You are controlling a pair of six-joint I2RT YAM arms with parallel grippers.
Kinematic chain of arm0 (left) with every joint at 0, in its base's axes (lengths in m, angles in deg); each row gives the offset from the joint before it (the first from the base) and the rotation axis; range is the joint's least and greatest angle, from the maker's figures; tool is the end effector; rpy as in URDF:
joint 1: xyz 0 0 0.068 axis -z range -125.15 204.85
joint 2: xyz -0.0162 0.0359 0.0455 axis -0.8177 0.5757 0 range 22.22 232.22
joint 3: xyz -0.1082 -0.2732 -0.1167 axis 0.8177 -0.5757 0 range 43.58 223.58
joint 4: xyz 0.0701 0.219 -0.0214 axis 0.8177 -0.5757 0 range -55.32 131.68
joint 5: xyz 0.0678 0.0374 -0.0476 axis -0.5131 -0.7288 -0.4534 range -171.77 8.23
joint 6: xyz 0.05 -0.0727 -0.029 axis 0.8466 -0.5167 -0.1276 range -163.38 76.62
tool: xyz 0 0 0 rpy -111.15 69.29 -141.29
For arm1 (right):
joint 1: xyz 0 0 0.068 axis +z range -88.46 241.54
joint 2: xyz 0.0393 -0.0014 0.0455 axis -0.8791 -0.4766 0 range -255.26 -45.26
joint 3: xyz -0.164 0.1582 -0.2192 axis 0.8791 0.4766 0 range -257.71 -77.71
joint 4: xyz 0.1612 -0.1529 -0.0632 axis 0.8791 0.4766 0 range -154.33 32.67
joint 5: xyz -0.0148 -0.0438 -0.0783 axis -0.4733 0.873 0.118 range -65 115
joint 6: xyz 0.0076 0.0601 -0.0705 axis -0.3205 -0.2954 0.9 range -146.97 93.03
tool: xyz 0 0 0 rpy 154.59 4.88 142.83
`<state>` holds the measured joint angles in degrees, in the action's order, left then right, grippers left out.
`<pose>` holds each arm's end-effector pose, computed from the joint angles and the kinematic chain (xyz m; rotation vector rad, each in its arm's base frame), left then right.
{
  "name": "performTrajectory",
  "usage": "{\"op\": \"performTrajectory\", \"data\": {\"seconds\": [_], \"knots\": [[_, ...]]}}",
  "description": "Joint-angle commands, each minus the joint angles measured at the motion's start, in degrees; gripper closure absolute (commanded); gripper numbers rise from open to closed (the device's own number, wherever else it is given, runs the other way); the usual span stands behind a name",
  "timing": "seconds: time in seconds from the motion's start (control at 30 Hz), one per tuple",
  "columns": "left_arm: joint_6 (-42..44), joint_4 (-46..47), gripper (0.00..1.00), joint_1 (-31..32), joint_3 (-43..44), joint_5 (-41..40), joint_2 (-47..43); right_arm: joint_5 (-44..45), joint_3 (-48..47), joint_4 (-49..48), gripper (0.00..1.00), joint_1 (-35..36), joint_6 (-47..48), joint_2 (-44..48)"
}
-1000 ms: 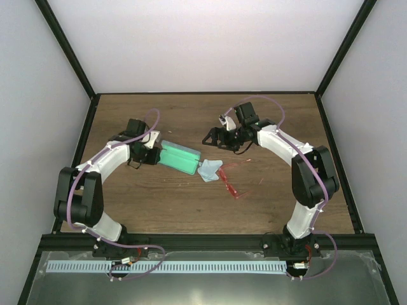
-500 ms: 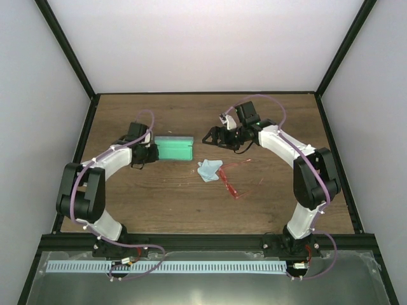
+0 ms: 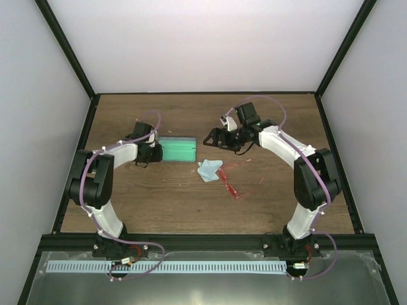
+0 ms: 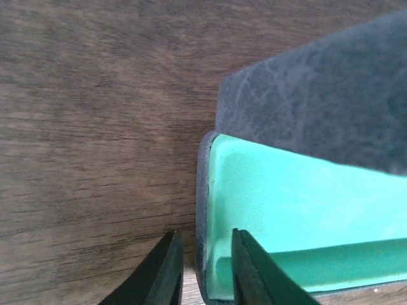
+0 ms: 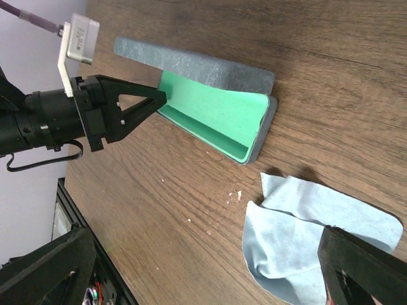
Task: Organize the sunglasses
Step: Place the sunglasses case at the center of the board, then move the sunglasses to the center of the board.
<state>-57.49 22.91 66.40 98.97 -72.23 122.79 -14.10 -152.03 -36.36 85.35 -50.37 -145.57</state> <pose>0.3278 -0.0812 0.1681 -0.0084 2.7130 -0.3600 0.3208 0.1993 0.2657 -0.3085 2.5884 1.1799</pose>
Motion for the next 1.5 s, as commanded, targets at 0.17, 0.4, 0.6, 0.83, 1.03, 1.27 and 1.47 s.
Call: {"op": "performTrajectory", "data": {"seconds": [0.17,0.4,0.6,0.83,1.03,1.27,1.47], "knots": [[1.39,-0.08,0.6,-0.02,0.39,1.63,-3.13,4.72,2.64,1.63,0.06,0.01,1.23,3.67],[-1.2,1.31,0.28,0.26,-1.57,0.79,-14.76,2.28,9.21,-2.05,0.33,3.32,-0.41,6.13],[-3.91,2.81,0.0,0.67,-2.45,-0.22,-22.71,2.38,15.04,-4.77,0.58,6.44,-2.22,6.74],[-8.74,1.33,0.0,0.9,-1.3,1.36,-24.82,6.8,17.62,-2.19,0.73,5.96,-3.7,5.09],[-8.08,0.45,0.0,1.61,-2.34,3.24,-24.45,7.54,17.81,-0.86,0.72,2.73,-4.46,3.56],[-7.74,-0.44,0.0,1.91,-4.13,3.57,-25.02,10.1,17.34,1.82,0.71,-0.57,-2.36,2.96],[-6.67,-1.84,0.0,1.94,-4.51,3.12,-25.45,13.97,15.88,4.12,0.69,-2.02,-1.07,3.68]]}}
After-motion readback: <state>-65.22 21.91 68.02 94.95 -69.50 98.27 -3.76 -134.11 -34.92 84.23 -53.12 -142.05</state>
